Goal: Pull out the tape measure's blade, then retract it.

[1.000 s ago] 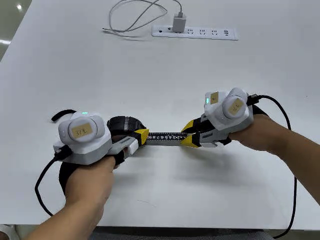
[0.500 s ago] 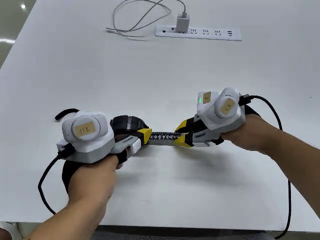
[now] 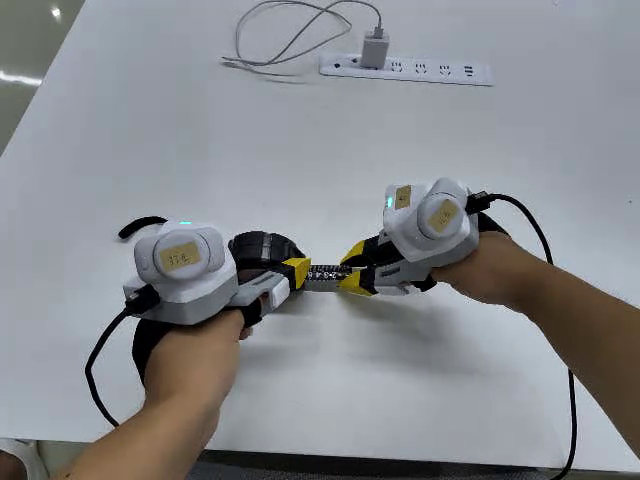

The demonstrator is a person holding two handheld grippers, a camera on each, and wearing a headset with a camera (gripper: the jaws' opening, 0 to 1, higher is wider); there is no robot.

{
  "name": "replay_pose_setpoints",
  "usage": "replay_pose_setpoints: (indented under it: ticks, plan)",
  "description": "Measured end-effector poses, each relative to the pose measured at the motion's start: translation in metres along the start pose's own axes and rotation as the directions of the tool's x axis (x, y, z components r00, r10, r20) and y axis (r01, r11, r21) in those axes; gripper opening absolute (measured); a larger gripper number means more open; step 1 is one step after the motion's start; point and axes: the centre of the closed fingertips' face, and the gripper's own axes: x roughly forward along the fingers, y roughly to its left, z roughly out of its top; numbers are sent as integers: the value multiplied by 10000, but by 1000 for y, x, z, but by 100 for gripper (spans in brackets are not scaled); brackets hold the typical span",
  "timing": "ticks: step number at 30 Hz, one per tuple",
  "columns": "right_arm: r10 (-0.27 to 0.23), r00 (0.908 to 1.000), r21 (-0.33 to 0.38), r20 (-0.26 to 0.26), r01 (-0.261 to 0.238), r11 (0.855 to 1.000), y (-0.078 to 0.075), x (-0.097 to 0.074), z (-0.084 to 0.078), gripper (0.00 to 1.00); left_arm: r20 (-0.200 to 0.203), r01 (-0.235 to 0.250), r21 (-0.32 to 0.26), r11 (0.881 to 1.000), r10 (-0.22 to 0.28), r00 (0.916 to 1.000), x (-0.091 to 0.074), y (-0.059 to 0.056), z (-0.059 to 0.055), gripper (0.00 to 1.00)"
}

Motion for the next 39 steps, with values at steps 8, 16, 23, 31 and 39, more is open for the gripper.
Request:
replay_pose_setpoints:
  ticks: [8,16,23,31,39]
  plan:
    - [76,9999,-119,72,-75,9999,1,7,8,11,12,10,-45,10000,-10,10000,1,1,0,57]
    - [168,9997,-172,156,-166,9997,2,15,14,11,34,-11,-18,10000,12,10000,1,1,0,57]
    - [249,9994,-231,242,-243,9994,3,21,20,11,30,-14,-24,10000,14,10000,1,1,0,57]
    - [323,9989,-294,329,-314,9991,4,26,25,11,27,-10,-17,10000,10,10000,1,1,0,57]
    - [318,9991,-289,280,-310,9991,4,26,24,11,36,-23,-3,10000,23,10000,1,1,0,57]
